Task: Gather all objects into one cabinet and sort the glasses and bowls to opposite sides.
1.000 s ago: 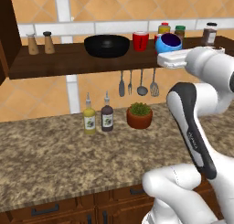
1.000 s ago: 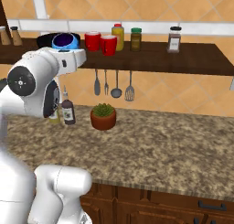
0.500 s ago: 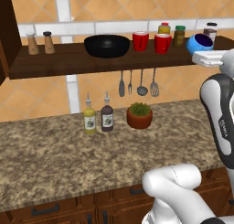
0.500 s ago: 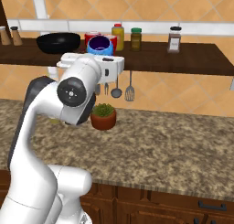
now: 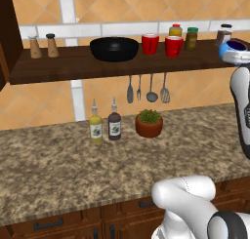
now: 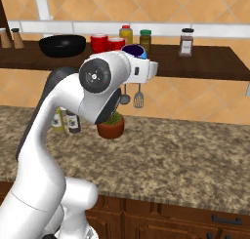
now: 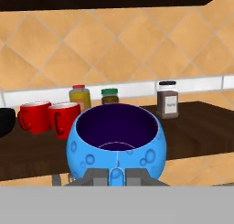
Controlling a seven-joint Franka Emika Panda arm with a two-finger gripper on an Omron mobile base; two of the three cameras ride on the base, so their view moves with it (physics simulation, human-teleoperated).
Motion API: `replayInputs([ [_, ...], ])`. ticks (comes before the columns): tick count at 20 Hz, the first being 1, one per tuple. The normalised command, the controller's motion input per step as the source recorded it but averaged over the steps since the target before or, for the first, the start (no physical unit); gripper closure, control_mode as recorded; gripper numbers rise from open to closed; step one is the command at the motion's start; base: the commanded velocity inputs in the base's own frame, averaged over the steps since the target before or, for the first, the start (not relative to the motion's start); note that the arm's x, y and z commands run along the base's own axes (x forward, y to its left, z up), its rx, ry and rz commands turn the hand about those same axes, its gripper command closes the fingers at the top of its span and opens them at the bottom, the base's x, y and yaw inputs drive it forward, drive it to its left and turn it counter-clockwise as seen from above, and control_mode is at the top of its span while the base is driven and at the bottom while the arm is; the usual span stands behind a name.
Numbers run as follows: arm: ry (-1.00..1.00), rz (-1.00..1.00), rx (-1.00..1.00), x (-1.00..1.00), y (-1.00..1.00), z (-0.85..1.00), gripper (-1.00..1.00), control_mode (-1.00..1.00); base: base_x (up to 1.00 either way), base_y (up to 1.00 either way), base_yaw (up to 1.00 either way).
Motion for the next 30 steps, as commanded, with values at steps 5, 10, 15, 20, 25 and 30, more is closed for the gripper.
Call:
replayInputs([
  [5, 0.00, 0.00, 0.00, 0.00, 0.00, 0.00, 1.00, -1.00, 0.00, 0.00, 0.00],
  [10, 0.10, 0.09, -0.20, 0.00, 0.00, -0.21, 1.00, -1.00, 0.00, 0.00, 0.00],
  [15, 0.10, 0.04, -0.09, 0.00, 0.00, -0.06, 1.00, -1.00, 0.00, 0.00, 0.00],
  [20, 0.09, 0.00, 0.00, 0.30, 0.07, 0.05, 1.00, -1.00, 0.00, 0.00, 0.00],
  [25, 0.18, 0.00, 0.03, 0.48, 0.14, 0.12, 1.00, -1.00, 0.00, 0.00, 0.00],
  [30, 0.04, 0.00, 0.00, 0.53, 0.08, -0.04, 1.00, -1.00, 0.00, 0.00, 0.00],
])
